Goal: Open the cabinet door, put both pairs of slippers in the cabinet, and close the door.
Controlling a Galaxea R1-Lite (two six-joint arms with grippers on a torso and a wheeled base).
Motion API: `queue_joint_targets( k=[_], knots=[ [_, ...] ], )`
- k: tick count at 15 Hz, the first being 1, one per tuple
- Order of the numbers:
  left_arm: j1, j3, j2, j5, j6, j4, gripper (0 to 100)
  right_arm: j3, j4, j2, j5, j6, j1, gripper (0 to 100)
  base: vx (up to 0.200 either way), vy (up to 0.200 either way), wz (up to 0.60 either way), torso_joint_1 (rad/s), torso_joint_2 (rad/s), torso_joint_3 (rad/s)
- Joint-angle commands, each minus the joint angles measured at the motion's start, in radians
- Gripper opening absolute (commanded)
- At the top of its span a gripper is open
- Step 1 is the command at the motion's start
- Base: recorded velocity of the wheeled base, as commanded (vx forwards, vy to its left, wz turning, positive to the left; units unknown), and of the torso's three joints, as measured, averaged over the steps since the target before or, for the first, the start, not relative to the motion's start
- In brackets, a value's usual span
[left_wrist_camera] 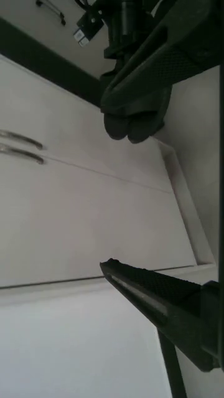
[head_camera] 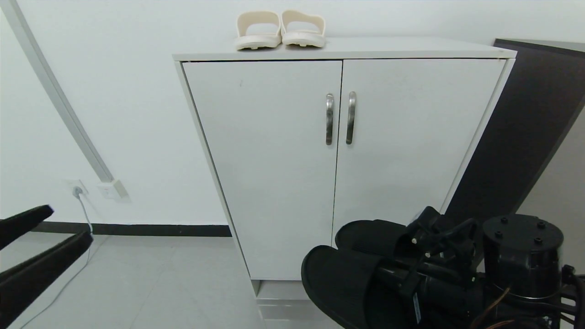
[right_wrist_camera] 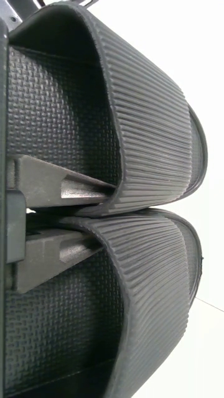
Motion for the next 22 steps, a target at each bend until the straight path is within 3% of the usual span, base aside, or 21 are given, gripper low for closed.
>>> queue_joint_targets(
  k=[1,4,6,9,11,14,17,22],
  knots=[
    [-0.085,-0.098,0.175,-0.012,0.001,-0.012,100,0.000,0.000,0.001,0.001,-0.001,0.001,0,0.000,0.000,0.00,0.000,0.00,0.000],
    [-0.226,-0.190,0.298,-0.008,0.007,-0.013,100,0.005,0.000,0.003,0.003,-0.001,0.001,0,0.000,0.000,0.00,0.000,0.00,0.000],
    [-0.293,-0.243,0.376,-0.008,0.026,-0.013,100,0.007,0.000,0.008,0.003,-0.001,0.001,0,0.000,0.000,0.00,0.000,0.00,0.000],
    [-0.396,-0.319,0.479,0.002,0.026,-0.036,100,0.010,-0.022,0.008,0.003,0.002,-0.001,0,0.000,0.000,0.00,0.000,0.00,0.000],
    [-0.439,-0.339,0.568,0.020,0.024,-0.113,100,0.010,-0.031,0.015,0.001,0.002,-0.001,0,0.000,0.000,0.00,0.000,0.00,0.000],
    [-0.456,-0.381,0.680,0.023,0.023,-0.211,100,0.010,-0.033,0.021,0.003,0.007,-0.001,0,0.000,0.000,0.00,0.000,0.00,0.000],
    [-0.499,-0.448,0.737,0.022,0.004,-0.213,100,0.008,-0.033,0.020,0.004,0.007,-0.002,0,0.000,0.000,0.00,0.000,0.00,0.000],
    [-0.545,-0.603,0.841,0.039,0.001,-0.206,100,0.010,-0.043,0.021,0.004,0.008,-0.002,0,0.000,0.000,0.00,0.000,0.00,0.000]
  ],
)
